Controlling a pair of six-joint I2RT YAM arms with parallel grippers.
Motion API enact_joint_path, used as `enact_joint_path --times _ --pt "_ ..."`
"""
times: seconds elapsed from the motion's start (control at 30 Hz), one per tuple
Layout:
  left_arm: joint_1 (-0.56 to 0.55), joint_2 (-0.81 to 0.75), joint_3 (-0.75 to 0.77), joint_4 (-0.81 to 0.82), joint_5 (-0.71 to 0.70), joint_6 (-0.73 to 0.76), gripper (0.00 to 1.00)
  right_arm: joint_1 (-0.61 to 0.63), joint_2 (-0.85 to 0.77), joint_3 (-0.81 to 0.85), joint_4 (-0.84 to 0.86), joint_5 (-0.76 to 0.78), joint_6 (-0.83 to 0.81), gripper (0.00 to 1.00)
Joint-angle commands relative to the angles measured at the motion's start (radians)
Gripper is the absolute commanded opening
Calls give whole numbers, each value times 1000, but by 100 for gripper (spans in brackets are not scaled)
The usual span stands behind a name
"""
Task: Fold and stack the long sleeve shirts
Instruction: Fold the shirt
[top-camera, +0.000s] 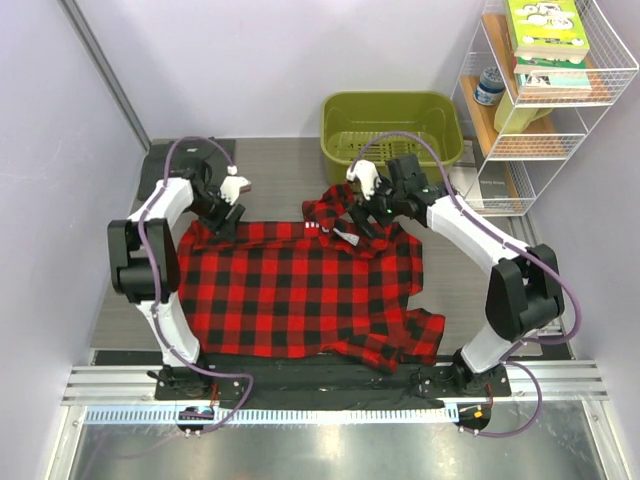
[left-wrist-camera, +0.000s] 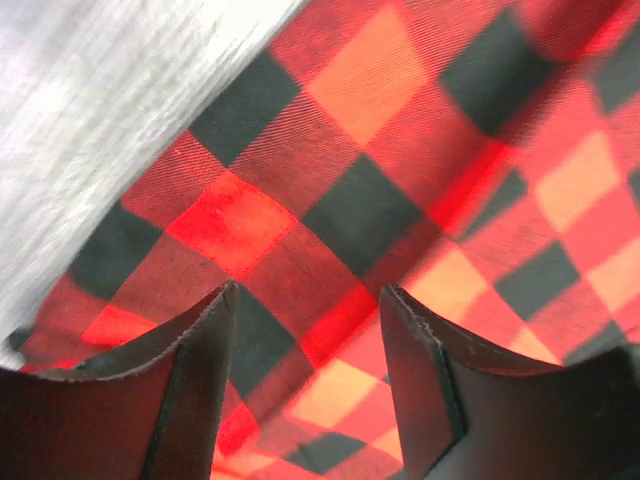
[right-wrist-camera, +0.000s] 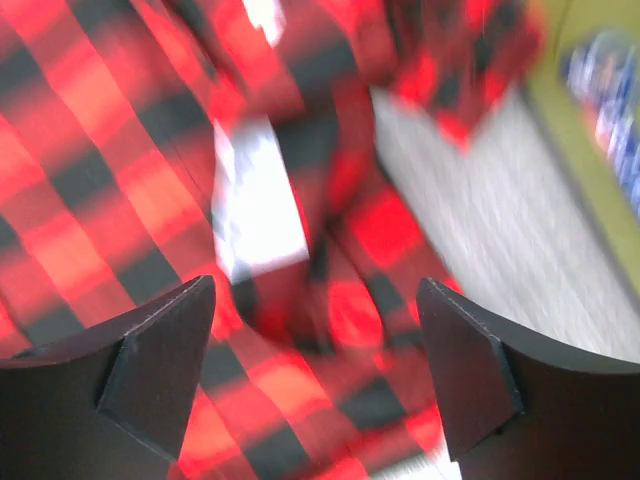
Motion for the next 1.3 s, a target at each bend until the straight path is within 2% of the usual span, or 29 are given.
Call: enact_joint_path --times 0.0,0.2,0.47,0.57,0.6,0.67,0.7,0.8,0.9,0.93,1.1,1.17,1.27 --pt "0 -173 -37 110 91 -19 62 67 80 90 149 -35 221 88" --pt "6 -331 -86 191 85 -117 65 118 301 258 234 27 333 89" --pt "9 -482 -143 185 93 -168 67 141 484 399 324 106 360 90" --pt "9 -535 -193 193 68 -164 67 141 517 418 335 94 343 79" --pt "10 -543 -206 195 62 -165 67 141 518 421 335 71 337 64" --pt "13 -556 -212 187 45 -184 67 141 491 406 333 37 317 57" --pt "19 -556 -206 184 44 -197 67 142 468 392 332 -15 305 49" --pt "35 -545 -183 139 85 -220 67 145 353 295 346 -141 229 35" --pt "46 -568 -207 150 189 -235 67 159 215 156 312 -317 14 34" --pt "46 -575 -224 174 209 -235 67 165 178 76 298 -347 -105 32" --pt "46 -621 -302 210 288 -208 67 222 24 -142 269 -371 -383 24" --pt "46 -629 -334 180 295 -172 66 254 4 -226 258 -358 -507 23" --pt "39 -664 -406 170 295 -71 68 299 -26 -317 255 -309 -600 58"
